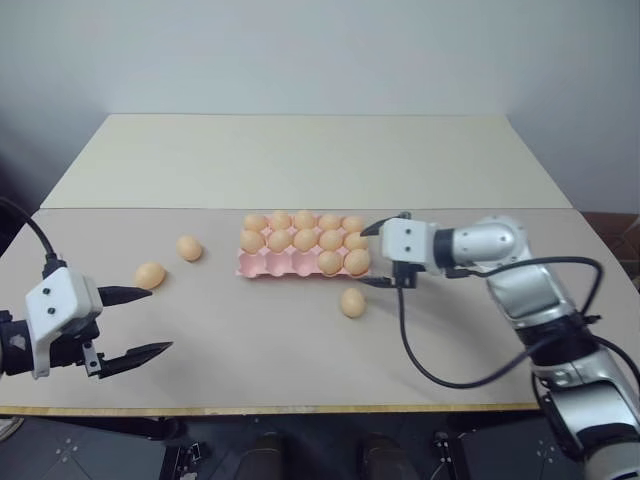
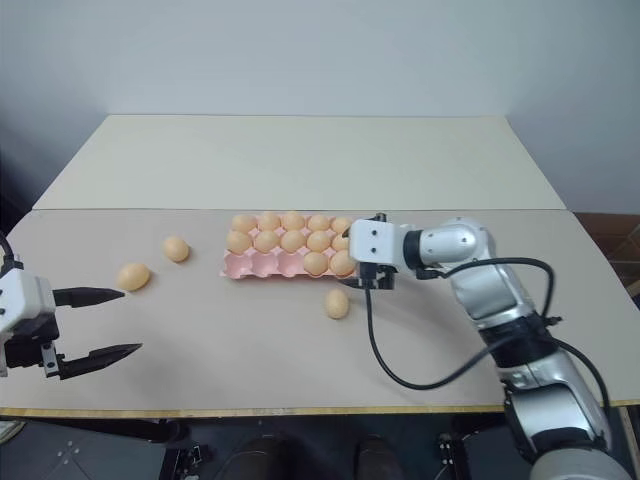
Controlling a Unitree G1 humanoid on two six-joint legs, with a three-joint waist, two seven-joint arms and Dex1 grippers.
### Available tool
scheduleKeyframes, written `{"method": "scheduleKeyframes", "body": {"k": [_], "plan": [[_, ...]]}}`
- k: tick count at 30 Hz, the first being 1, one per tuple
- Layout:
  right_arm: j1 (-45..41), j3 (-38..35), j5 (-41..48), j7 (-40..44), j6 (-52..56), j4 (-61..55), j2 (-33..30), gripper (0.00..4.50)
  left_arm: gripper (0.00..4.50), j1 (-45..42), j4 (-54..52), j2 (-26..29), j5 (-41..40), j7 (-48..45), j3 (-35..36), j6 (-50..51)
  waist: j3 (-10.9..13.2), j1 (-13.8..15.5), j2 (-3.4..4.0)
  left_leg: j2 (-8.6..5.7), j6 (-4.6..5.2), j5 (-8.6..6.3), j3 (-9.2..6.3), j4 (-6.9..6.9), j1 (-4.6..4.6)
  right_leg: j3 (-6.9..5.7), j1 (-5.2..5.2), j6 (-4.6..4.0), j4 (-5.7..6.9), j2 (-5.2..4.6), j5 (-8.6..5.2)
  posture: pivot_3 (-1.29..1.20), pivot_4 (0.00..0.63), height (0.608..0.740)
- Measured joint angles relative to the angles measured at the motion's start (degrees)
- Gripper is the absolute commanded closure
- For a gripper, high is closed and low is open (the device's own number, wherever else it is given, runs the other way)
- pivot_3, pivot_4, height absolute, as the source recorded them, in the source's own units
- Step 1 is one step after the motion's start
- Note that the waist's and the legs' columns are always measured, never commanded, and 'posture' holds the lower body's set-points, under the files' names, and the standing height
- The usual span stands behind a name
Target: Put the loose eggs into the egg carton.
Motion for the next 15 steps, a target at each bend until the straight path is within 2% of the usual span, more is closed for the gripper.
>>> {"method": "scheduleKeyframes", "body": {"k": [7, 11, 15], "plan": [[8.88, -12.56, 13.15, 7.74, 8.73, -11.50, -13.10, 0.02, 0.00, -2.29, -1.28, -0.57, -5.10, -0.49, 0.46, 1.24, 0.00, 0.10, 0.00, 0.00, 0.00, 0.00, -0.04, 0.02, 0.05, -0.02, 0.07, 0.00, -0.01, -0.01, 0.00, 0.00, 0.150, 0.740], [16.15, -23.24, 19.30, 12.69, 11.05, -13.03, -21.46, 0.02, 0.00, -3.41, -1.37, -0.59, -9.06, -1.68, 2.48, 2.62, 0.00, 0.10, 0.00, 0.02, 0.01, 0.00, -0.03, 0.02, 0.08, -0.02, 0.10, 0.00, -0.04, 0.01, 0.00, 0.00, 0.150, 0.740], [22.71, -30.64, 22.72, 15.55, 12.39, -13.77, -25.57, 0.02, 0.00, -3.61, -1.38, -0.56, -10.76, -2.47, 3.66, 2.94, 0.00, -0.17, 0.00, 0.06, 0.02, -0.01, 0.02, -0.01, 0.37, 0.04, 0.40, 0.00, -0.08, 0.05, 0.00, 0.00, 0.150, 0.740]]}}
